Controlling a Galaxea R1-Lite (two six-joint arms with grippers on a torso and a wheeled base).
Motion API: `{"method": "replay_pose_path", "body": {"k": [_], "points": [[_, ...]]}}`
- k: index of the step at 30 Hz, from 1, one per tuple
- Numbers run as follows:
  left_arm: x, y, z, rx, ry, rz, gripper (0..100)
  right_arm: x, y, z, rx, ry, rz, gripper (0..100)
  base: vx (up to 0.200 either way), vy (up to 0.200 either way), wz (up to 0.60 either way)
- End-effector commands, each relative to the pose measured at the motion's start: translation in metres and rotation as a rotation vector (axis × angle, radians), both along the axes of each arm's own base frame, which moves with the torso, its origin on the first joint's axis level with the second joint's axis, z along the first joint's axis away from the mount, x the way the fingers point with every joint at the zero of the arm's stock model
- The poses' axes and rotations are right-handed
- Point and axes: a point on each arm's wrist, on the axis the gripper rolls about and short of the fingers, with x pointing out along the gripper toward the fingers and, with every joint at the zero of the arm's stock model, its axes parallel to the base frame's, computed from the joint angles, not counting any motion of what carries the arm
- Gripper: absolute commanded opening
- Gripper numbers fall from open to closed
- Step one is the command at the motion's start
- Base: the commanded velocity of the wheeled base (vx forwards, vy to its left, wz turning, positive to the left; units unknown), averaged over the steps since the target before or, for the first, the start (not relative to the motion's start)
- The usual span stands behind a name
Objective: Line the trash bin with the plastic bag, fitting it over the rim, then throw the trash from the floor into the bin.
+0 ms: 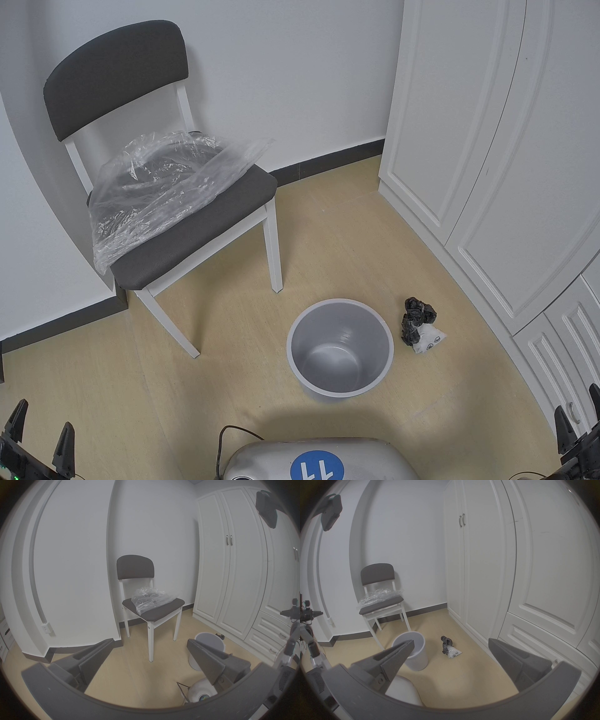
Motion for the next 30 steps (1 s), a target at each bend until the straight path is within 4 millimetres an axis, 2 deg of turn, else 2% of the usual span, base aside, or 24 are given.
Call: {"method": "replay_pose_path", "body": {"k": [1,8,11,12,13,15,16,18,20,23,26,27,28,30], "points": [[0.0,0.0,-0.005,0.003,0.001,-0.002,100,0.0,0.0,-0.005,-0.012,0.0,0.0,100,0.0,0.0,0.0],[0.0,0.0,-0.004,0.026,-0.01,-0.018,100,0.0,0.0,-0.005,-0.013,-0.003,0.001,100,0.0,0.0,0.0],[-0.004,0.001,0.017,-0.138,-0.156,0.028,100,0.0,0.0,-0.005,0.021,-0.003,-0.017,100,0.0,0.0,0.0],[-0.012,0.001,0.04,-0.269,-0.292,0.022,100,0.0,0.0,-0.005,0.016,-0.001,-0.017,100,0.0,0.0,0.0],[-0.017,0.001,0.05,-0.298,-0.339,0.006,100,0.0,0.0,-0.005,0.012,-0.001,-0.02,100,0.0,0.0,0.0],[-0.017,0.001,0.05,-0.298,-0.339,0.006,100,0.0,0.0,-0.005,0.012,-0.001,-0.02,100,0.0,0.0,0.0],[-0.019,0.0,0.052,-0.174,-0.295,-0.021,100,-0.005,0.0,0.018,-0.034,-0.119,0.01,100,0.0,0.0,0.0],[-0.017,0.0,0.047,-0.075,-0.242,-0.03,100,-0.013,0.001,0.055,-0.032,-0.221,0.05,100,0.0,0.0,0.0],[-0.016,-0.001,0.046,-0.031,-0.216,-0.051,100,-0.012,0.001,0.069,-0.034,-0.214,0.055,100,0.0,0.0,0.0],[-0.008,-0.002,0.05,0.04,-0.15,-0.135,100,0.007,0.002,0.088,-0.038,-0.131,0.062,100,0.0,0.0,0.0],[0.013,-0.003,0.06,0.085,-0.025,-0.135,100,0.04,0.001,0.104,-0.019,-0.045,0.061,100,0.0,0.0,0.0],[0.015,-0.003,0.06,0.088,-0.017,-0.135,100,0.042,0.001,0.105,-0.018,-0.04,0.059,100,0.0,0.0,0.0],[0.033,-0.003,0.069,0.102,0.046,-0.14,100,0.071,0.001,0.11,0.008,0.005,0.04,100,0.0,0.0,0.0],[0.058,-0.004,0.076,0.106,0.09,-0.139,100,0.096,0.0,0.116,0.059,-0.007,0.017,100,0.0,0.0,0.0]]}}
